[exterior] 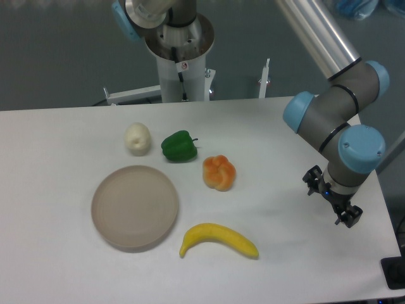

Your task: Pick up the banana from the table

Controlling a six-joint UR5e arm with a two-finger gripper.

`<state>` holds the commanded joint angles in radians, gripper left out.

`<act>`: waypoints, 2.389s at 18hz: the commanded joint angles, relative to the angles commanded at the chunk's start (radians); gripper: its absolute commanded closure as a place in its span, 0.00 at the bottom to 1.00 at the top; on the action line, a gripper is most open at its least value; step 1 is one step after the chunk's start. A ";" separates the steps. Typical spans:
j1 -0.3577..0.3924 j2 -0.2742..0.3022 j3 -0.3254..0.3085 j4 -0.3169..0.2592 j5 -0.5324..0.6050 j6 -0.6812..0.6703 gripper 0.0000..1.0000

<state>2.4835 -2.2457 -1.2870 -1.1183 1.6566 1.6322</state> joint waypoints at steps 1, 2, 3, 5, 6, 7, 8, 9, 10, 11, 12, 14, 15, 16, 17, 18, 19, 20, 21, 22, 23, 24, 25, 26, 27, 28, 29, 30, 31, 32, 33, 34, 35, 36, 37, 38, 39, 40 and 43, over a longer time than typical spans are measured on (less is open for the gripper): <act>0.000 0.003 -0.002 0.000 0.000 0.000 0.00; -0.002 0.005 0.002 0.002 0.000 -0.002 0.00; -0.002 0.006 0.002 0.005 -0.001 -0.003 0.00; -0.009 0.015 0.008 -0.001 -0.005 -0.032 0.00; -0.014 0.021 0.005 -0.002 -0.012 -0.050 0.00; -0.017 0.028 -0.001 0.000 -0.014 -0.058 0.00; -0.021 0.032 -0.005 -0.002 -0.015 -0.060 0.00; -0.041 0.049 -0.017 -0.002 -0.017 -0.063 0.00; -0.052 0.063 -0.032 -0.002 -0.017 -0.067 0.00; -0.064 0.078 -0.047 -0.002 -0.017 -0.071 0.00; -0.096 0.104 -0.076 -0.002 -0.017 -0.089 0.00; -0.144 0.130 -0.112 0.002 -0.027 -0.148 0.00; -0.155 0.132 -0.117 -0.002 -0.034 -0.162 0.00; -0.167 0.140 -0.133 0.000 -0.040 -0.176 0.00; -0.178 0.146 -0.152 0.005 -0.041 -0.186 0.00; -0.184 0.146 -0.161 0.011 -0.041 -0.189 0.00; -0.190 0.143 -0.163 0.011 -0.041 -0.189 0.00; -0.196 0.135 -0.163 0.012 -0.040 -0.193 0.00; -0.204 0.126 -0.164 0.024 -0.040 -0.205 0.00; -0.210 0.105 -0.163 0.069 -0.040 -0.209 0.00; -0.215 0.092 -0.164 0.102 -0.043 -0.204 0.00; -0.224 0.087 -0.163 0.107 -0.050 -0.196 0.00; -0.225 0.083 -0.163 0.112 -0.082 -0.195 0.00; -0.227 0.081 -0.164 0.123 -0.115 -0.184 0.00; -0.239 0.077 -0.166 0.156 -0.133 -0.167 0.00; -0.268 0.068 -0.173 0.182 -0.132 -0.164 0.00; -0.271 0.063 -0.181 0.192 -0.133 -0.149 0.00; -0.276 0.061 -0.193 0.193 -0.130 -0.088 0.00; -0.288 0.063 -0.205 0.193 -0.130 -0.053 0.00; -0.296 0.061 -0.207 0.193 -0.127 -0.040 0.00; -0.296 0.061 -0.213 0.192 -0.127 -0.029 0.00; -0.298 0.063 -0.218 0.190 -0.126 -0.012 0.00; -0.299 0.064 -0.225 0.190 -0.126 -0.002 0.00; -0.301 0.064 -0.233 0.192 -0.126 0.000 0.00; -0.308 0.061 -0.235 0.192 -0.126 0.001 0.00; -0.313 0.055 -0.238 0.192 -0.124 0.002 0.00; -0.313 0.052 -0.239 0.192 -0.124 0.002 0.00; -0.313 0.051 -0.239 0.192 -0.126 0.002 0.00; -0.314 0.040 -0.238 0.190 -0.124 -0.002 0.01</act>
<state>2.1691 -2.2058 -1.5248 -0.9281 1.5324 1.6306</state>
